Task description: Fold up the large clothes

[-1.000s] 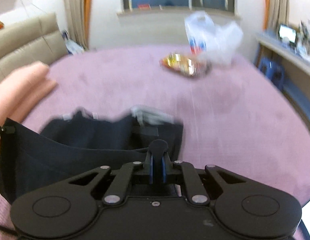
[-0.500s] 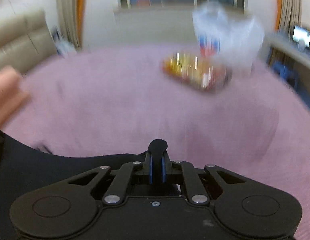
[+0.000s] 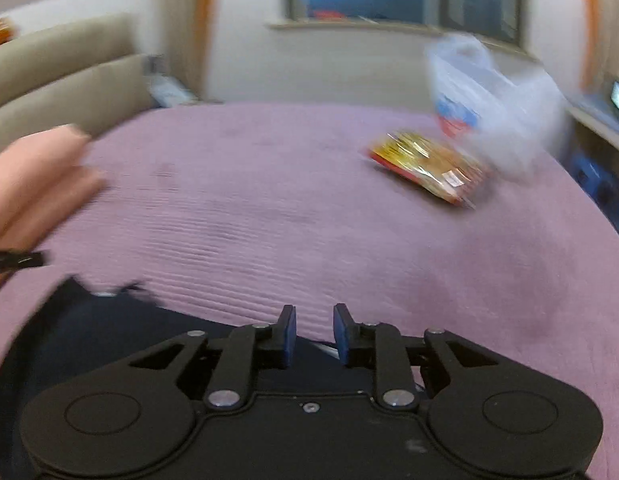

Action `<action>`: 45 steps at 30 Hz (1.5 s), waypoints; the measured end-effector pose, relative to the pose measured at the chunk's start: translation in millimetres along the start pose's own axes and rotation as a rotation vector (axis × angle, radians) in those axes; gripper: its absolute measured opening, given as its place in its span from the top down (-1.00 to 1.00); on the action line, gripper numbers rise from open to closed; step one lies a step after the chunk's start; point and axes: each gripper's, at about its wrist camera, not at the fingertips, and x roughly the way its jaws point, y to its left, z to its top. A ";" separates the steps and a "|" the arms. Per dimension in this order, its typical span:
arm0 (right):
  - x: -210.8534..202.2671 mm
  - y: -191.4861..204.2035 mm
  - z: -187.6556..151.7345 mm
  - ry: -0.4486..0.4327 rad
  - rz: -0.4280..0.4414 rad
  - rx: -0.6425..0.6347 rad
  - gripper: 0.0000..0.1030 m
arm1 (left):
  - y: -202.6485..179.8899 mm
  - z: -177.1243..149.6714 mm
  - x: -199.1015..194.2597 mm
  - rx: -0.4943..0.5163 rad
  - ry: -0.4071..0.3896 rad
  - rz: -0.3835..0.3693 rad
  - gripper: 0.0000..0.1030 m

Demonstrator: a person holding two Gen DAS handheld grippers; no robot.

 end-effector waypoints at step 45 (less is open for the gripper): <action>-15.2 144.3 -130.6 0.286 -0.003 0.182 0.83 | 108.5 -217.1 -129.4 -0.767 0.097 -0.204 -0.16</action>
